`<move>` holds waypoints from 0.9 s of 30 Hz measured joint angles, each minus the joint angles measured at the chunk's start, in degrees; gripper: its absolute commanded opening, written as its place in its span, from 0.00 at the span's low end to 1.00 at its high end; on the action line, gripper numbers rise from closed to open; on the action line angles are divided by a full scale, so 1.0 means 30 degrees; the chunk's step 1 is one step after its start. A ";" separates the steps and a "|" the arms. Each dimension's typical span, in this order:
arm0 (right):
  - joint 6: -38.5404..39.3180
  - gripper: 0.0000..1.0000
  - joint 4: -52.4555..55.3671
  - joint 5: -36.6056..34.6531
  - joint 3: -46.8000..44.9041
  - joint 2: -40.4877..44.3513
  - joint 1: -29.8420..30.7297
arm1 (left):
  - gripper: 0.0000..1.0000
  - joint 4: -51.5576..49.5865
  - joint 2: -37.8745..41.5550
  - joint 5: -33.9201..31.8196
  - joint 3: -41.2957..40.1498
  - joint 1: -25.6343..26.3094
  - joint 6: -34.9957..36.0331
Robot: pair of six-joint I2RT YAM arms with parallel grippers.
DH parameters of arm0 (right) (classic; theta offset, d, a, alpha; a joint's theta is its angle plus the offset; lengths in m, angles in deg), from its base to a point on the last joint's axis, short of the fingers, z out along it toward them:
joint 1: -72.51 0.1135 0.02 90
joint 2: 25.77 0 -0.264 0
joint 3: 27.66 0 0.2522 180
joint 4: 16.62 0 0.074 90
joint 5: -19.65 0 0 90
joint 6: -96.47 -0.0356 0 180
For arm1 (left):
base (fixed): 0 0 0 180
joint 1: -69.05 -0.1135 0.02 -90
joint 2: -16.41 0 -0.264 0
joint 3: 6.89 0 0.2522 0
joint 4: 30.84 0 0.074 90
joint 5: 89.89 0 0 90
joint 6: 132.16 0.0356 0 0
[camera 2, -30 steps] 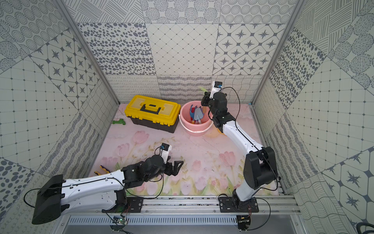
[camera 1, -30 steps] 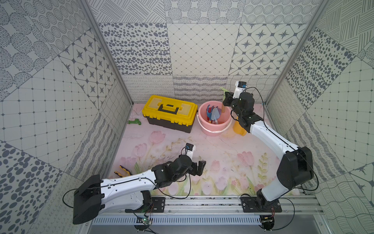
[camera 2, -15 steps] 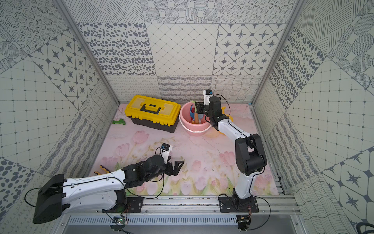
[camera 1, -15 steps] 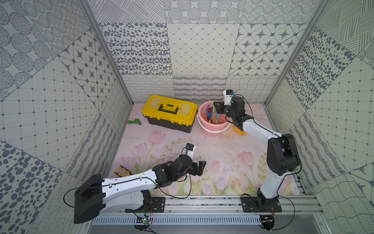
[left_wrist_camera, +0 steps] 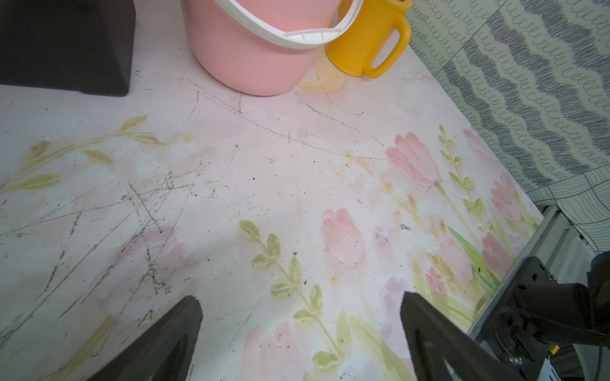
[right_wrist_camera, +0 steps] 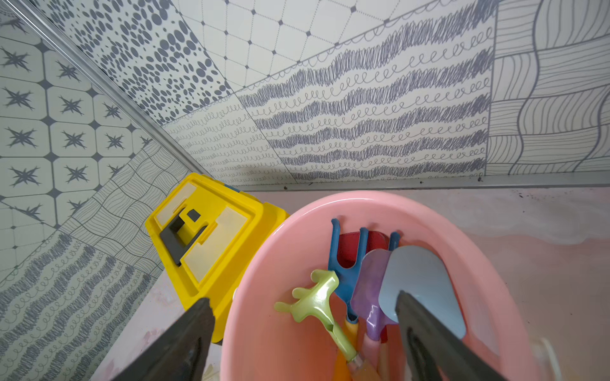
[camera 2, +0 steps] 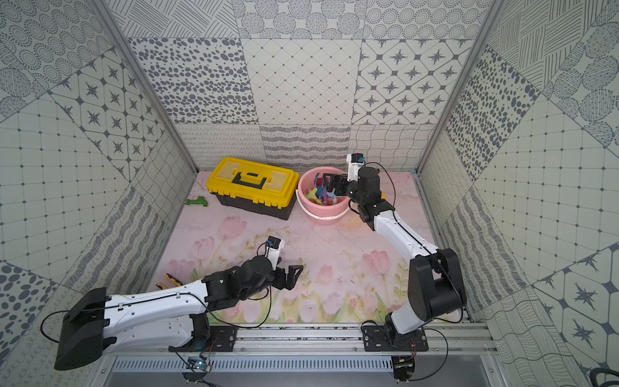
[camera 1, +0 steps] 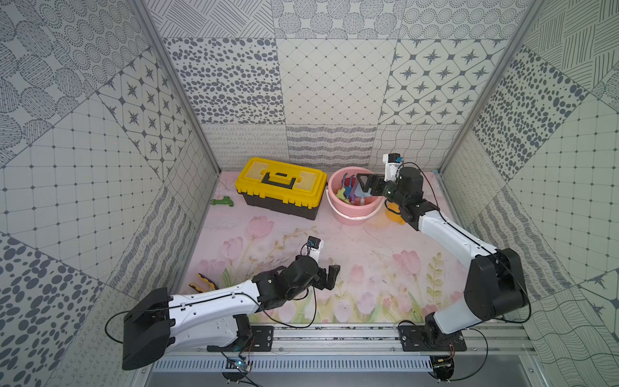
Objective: Organize the gardening tools
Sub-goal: Place the gardening tool in the container, then reset both arms
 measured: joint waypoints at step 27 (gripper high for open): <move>0.6892 0.97 -0.4262 -1.2779 -1.1715 0.3220 -0.1304 | 0.99 -0.1902 -0.3344 -1.0433 0.3111 -0.5945 0.1341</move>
